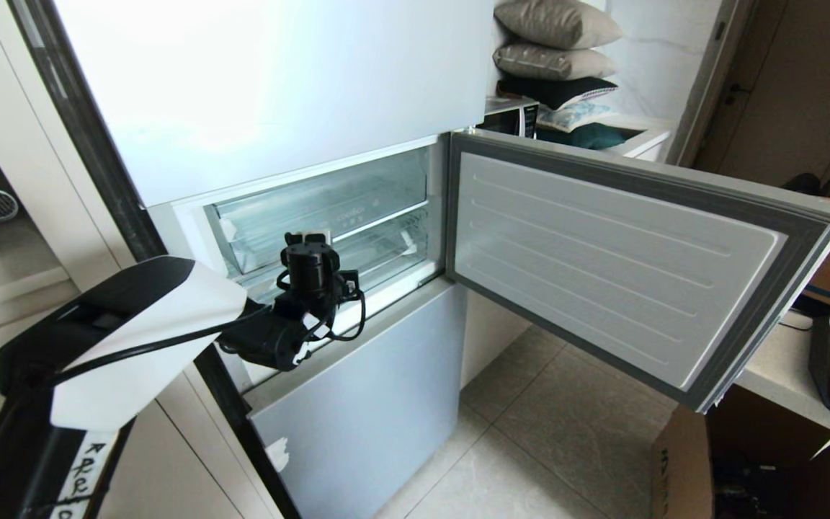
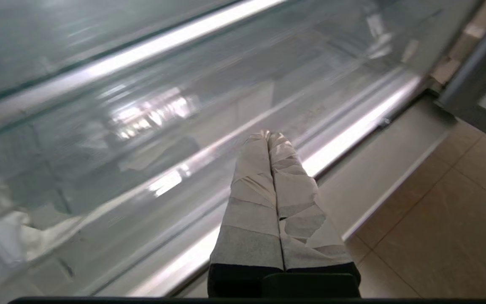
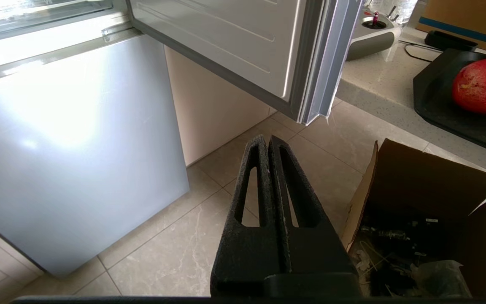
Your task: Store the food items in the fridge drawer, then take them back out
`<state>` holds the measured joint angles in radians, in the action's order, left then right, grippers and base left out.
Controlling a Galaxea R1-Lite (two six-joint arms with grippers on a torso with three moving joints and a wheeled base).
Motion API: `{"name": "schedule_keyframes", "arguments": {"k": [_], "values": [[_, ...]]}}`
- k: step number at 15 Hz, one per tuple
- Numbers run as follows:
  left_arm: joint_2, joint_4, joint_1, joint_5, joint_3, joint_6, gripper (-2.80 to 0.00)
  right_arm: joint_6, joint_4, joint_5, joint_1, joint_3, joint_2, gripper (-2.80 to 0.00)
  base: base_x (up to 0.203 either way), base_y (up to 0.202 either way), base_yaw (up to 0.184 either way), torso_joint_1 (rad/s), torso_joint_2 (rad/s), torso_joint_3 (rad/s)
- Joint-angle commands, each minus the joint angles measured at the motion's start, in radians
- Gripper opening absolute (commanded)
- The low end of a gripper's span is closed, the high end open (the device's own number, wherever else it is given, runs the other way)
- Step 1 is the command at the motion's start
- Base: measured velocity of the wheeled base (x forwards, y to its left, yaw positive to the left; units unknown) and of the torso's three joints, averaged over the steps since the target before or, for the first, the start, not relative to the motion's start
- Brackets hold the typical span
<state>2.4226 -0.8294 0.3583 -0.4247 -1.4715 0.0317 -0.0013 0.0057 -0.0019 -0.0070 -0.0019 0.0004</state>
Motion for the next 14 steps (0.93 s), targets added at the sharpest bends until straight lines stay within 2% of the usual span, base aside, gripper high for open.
{"name": "schedule_keyframes", "arguments": {"k": [1, 5, 9, 11, 14], "values": [[0.027, -0.001, -0.009, -0.002, -0.026, -0.002, -2.80, 0.000, -0.001, -0.001, 0.001, -0.001, 0.000, -2.80, 0.000, 0.000, 0.000, 0.000, 0.00, 0.000], [0.112, 0.004, -0.032, -0.003, -0.141, -0.008, -2.80, 0.000, 0.000, -0.001, 0.000, -0.001, 0.000, -2.80, 0.000, 0.000, 0.000, 0.000, 0.00, 0.000], [0.109, 0.007, -0.030, -0.005, -0.153, -0.009, -2.80, 0.000, 0.000, -0.001, 0.001, -0.001, 0.000, -2.80, 0.000, 0.000, 0.000, 0.000, 0.00, 0.000], [0.091, 0.006, -0.030, -0.005, -0.137, -0.009, -2.80, 0.000, 0.000, -0.001, -0.001, -0.001, 0.000, -2.80, 0.000, 0.000, 0.000, 0.000, 0.00, 0.000], [-0.023, -0.004, -0.025, -0.001, 0.024, -0.008, -2.80, 0.000, 0.000, -0.001, -0.001, -0.001, 0.000, -2.80, 0.000, 0.000, 0.000, 0.000, 0.00, 0.000]]}}
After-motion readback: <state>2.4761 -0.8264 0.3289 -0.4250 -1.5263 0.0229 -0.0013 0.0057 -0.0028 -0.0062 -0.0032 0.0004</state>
